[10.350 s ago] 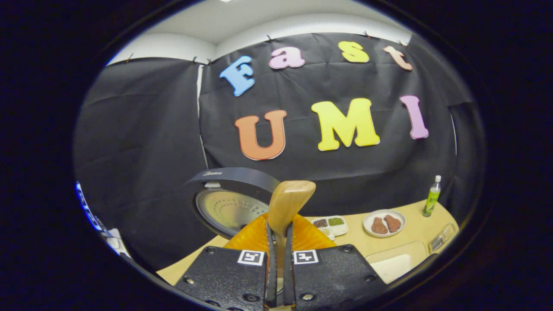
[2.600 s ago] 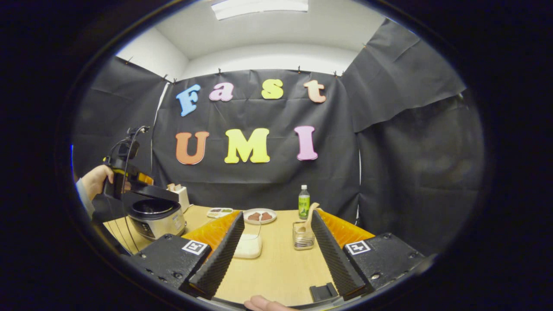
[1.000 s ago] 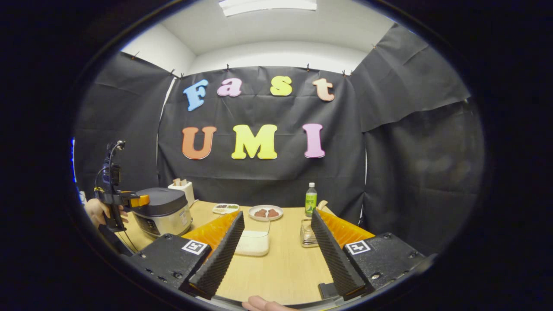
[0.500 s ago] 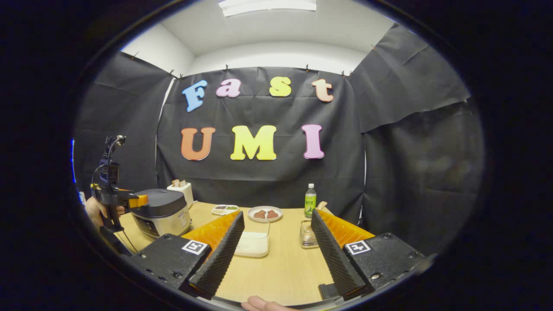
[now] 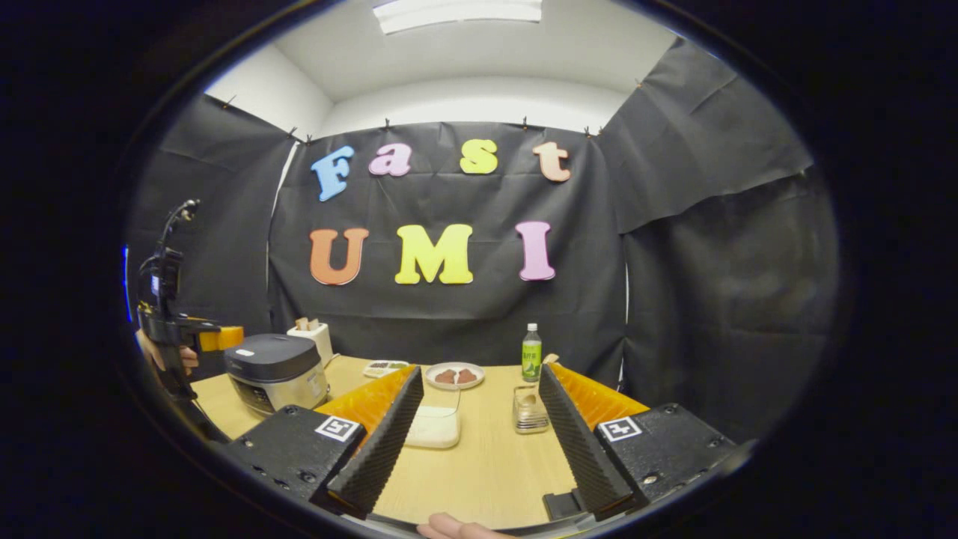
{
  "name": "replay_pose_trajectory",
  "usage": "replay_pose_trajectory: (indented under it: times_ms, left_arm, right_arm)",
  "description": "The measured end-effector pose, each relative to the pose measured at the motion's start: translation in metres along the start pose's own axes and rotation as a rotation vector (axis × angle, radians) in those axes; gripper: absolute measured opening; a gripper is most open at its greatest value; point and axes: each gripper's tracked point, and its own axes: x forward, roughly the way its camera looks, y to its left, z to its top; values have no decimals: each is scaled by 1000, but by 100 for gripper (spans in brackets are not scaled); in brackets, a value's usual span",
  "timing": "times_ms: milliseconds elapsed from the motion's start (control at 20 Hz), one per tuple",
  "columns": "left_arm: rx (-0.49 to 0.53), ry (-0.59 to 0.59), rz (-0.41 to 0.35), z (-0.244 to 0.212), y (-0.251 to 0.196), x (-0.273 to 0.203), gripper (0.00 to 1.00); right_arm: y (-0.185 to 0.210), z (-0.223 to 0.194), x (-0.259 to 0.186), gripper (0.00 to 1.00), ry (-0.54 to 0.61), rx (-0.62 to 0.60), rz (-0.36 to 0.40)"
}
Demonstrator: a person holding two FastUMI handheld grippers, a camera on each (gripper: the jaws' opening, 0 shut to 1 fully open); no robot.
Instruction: Close the left gripper, press the button to open the rice cooker; take a wooden spoon from the chopstick holder with the right hand, scoop a spoonful of rice and pour it into the rice cooker, then put the wooden spoon back into the chopstick holder.
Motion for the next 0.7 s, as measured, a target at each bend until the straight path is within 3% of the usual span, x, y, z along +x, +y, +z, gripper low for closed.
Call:
replay_pose_trajectory:
  times_ms: [450, 700]
  left_arm:
    - [23, -51, -73, 17, -40, -60, 96]
    - [26, -93, -69, 23, -43, -85, 95]
  right_arm:
    - [-10, 9, -6, 100, -6, -16, -15]
    - [-19, 11, -7, 100, -12, -19, -33]
